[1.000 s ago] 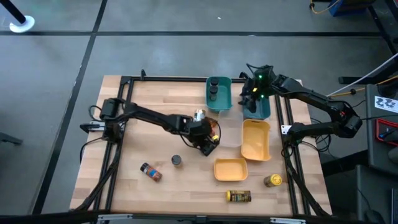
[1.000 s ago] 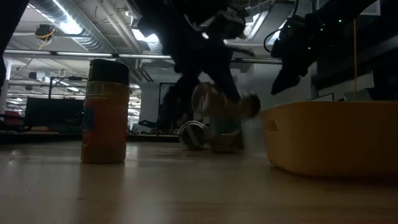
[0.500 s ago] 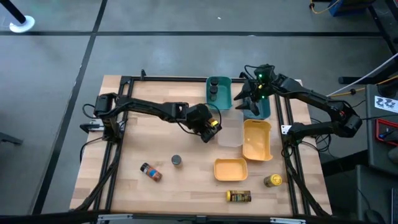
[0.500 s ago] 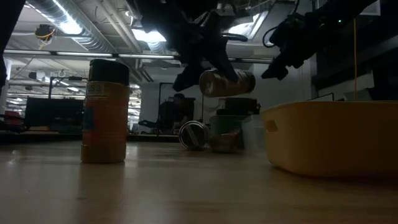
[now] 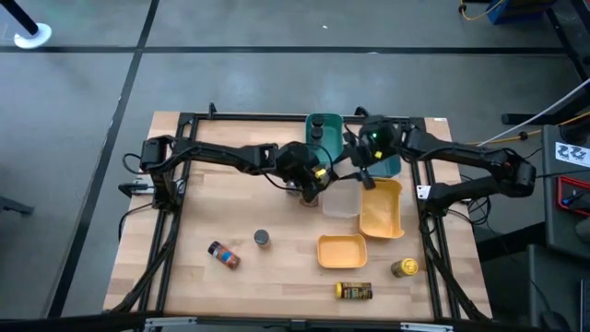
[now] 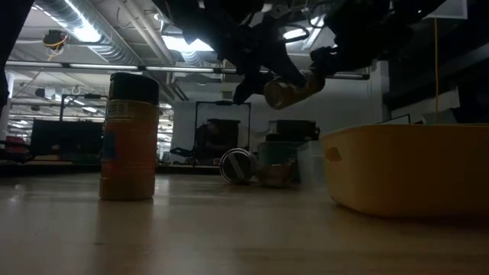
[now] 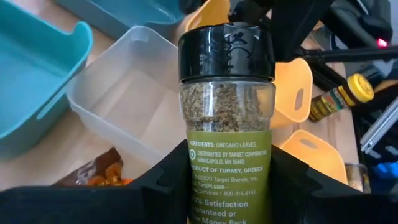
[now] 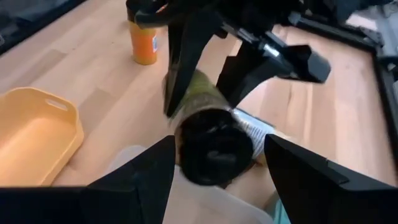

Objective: Sort spices by type
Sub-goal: Put the green seasoning into the green bin

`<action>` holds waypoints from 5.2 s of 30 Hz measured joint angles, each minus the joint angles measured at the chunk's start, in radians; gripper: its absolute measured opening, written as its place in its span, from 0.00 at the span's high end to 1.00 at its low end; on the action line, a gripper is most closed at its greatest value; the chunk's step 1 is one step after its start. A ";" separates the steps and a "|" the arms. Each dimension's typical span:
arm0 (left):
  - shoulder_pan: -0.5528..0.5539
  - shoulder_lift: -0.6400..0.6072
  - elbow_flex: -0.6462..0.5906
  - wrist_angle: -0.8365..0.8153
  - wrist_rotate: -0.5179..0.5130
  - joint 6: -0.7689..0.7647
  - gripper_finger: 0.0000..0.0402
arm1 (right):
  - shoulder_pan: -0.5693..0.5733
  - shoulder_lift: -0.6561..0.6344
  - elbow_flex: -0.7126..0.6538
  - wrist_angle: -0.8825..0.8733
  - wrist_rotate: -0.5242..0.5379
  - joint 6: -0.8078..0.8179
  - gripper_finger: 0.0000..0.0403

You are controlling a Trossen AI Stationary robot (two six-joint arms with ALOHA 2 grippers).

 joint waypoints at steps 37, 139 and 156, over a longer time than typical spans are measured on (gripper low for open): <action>-0.043 0.000 0.000 0.071 -0.003 0.234 0.63 | 0.148 0.000 0.001 0.000 0.128 0.011 0.46; 0.100 -0.045 0.000 -0.092 -0.011 0.261 0.37 | -0.301 0.536 0.409 -0.296 0.502 -0.074 0.45; 0.099 -0.045 0.000 -0.092 -0.011 0.268 0.37 | -0.299 0.536 0.409 -0.291 0.502 -0.074 0.45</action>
